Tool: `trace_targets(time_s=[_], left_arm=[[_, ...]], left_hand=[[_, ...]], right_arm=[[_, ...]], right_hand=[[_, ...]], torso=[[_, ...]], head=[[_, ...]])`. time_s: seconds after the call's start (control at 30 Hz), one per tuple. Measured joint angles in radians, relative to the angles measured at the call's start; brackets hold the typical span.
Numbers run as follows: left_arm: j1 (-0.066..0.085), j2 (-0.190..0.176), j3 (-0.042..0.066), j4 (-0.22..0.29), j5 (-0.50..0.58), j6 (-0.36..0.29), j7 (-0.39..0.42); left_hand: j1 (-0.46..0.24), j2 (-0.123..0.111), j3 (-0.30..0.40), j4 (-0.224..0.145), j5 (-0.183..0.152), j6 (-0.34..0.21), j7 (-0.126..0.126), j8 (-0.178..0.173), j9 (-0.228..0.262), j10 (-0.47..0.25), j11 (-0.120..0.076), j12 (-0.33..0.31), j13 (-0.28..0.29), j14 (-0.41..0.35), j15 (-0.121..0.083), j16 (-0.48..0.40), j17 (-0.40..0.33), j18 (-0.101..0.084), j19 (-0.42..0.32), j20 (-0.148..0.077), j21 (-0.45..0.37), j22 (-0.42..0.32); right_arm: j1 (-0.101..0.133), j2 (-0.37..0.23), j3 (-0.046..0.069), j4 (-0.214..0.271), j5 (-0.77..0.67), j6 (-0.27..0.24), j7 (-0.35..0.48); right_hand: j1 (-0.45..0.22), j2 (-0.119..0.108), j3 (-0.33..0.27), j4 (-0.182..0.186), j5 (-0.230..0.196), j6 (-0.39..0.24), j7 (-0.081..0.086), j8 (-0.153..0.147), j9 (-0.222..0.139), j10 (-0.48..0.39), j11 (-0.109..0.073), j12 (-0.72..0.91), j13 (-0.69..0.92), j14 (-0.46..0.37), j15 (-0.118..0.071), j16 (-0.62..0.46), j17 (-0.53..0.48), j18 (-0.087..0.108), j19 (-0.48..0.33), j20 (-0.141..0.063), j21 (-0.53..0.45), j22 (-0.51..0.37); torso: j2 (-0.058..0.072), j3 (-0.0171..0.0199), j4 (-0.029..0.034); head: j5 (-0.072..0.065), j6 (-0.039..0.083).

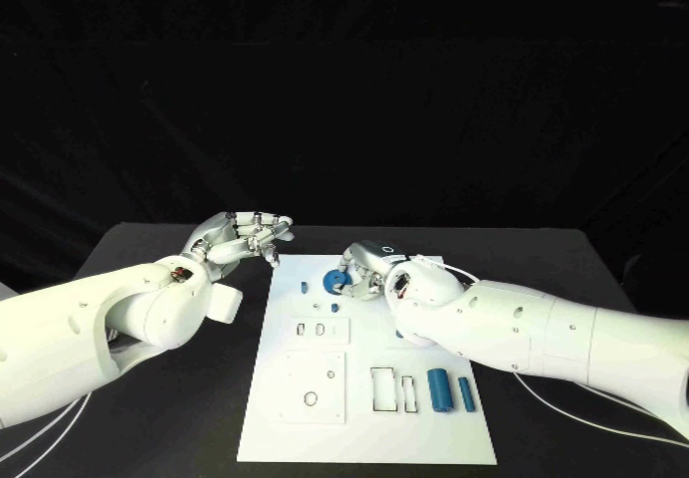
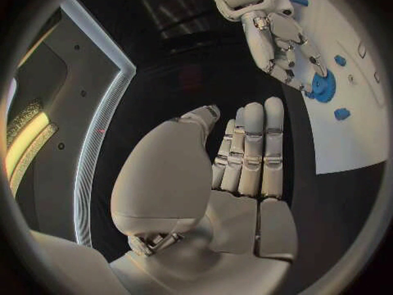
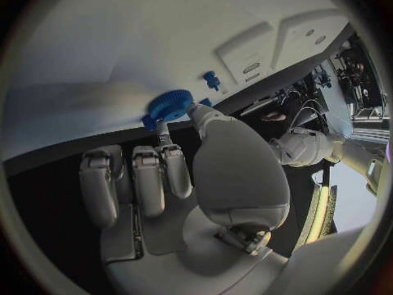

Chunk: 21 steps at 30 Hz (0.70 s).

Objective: Assemble the parts on the task board

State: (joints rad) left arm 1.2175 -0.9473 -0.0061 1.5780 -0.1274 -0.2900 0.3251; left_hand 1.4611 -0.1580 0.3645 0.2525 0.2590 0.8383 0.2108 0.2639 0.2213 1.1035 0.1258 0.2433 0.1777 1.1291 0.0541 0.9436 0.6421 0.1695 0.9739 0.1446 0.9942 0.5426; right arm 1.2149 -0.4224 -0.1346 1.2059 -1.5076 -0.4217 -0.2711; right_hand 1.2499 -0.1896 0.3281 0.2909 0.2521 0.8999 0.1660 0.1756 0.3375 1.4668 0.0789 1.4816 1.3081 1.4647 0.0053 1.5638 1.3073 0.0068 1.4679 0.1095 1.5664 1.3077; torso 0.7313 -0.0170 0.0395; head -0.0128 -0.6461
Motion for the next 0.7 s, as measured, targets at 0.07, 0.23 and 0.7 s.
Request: trace_targets(time_s=[0.07, 0.23, 0.7], left_arm=[[0.000, 0.000, 0.000, -0.001, 0.000, 0.000, 0.000], [0.000, -0.001, 0.000, -0.004, 0.000, 0.001, -0.001], [0.000, -0.001, 0.000, -0.011, 0.000, 0.003, -0.002]], left_hand=[[0.000, 0.000, 0.000, 0.000, 0.000, -0.002, 0.002, 0.000, 0.000, -0.003, 0.003, 0.000, 0.000, 0.000, 0.000, 0.000, 0.000, 0.000, 0.000, 0.000, 0.000, 0.000], [0.000, 0.000, 0.000, 0.000, 0.000, -0.002, 0.002, 0.000, 0.000, -0.003, 0.003, 0.000, 0.000, 0.000, 0.000, 0.000, 0.000, 0.000, 0.000, 0.000, 0.000, 0.000], [0.000, 0.000, 0.006, 0.000, 0.000, -0.002, 0.002, 0.000, 0.000, -0.003, 0.003, 0.000, 0.000, 0.000, 0.000, 0.000, -0.001, 0.000, 0.000, 0.000, 0.000, 0.000]], right_arm=[[0.000, -0.011, -0.001, 0.010, 0.002, 0.000, 0.000], [-0.002, -0.051, -0.001, 0.045, 0.005, -0.014, -0.001], [0.047, -0.291, 0.011, 0.214, 0.110, -0.106, 0.094]], right_hand=[[0.000, 0.000, 0.000, 0.000, 0.000, 0.005, -0.002, 0.000, 0.001, 0.000, 0.000, 0.000, 0.000, 0.000, 0.000, 0.000, 0.000, 0.000, 0.000, 0.000, 0.000, 0.000], [0.000, 0.000, 0.000, 0.000, 0.012, 0.009, -0.002, 0.000, 0.002, 0.000, 0.000, 0.004, 0.000, 0.000, 0.000, 0.000, 0.000, 0.000, 0.000, 0.000, 0.000, 0.000], [0.040, -0.017, 0.008, -0.026, -0.003, 0.010, -0.004, -0.004, -0.001, 0.000, 0.000, -0.002, 0.000, 0.000, 0.000, 0.000, 0.001, 0.000, 0.000, 0.000, 0.000, 0.000]], torso=[[0.000, 0.0000, 0.0001], [-0.001, 0.0012, -0.0019], [-0.007, 0.0062, -0.0159]], head=[[0.000, 0.000], [0.002, 0.001], [-0.003, 0.012]])
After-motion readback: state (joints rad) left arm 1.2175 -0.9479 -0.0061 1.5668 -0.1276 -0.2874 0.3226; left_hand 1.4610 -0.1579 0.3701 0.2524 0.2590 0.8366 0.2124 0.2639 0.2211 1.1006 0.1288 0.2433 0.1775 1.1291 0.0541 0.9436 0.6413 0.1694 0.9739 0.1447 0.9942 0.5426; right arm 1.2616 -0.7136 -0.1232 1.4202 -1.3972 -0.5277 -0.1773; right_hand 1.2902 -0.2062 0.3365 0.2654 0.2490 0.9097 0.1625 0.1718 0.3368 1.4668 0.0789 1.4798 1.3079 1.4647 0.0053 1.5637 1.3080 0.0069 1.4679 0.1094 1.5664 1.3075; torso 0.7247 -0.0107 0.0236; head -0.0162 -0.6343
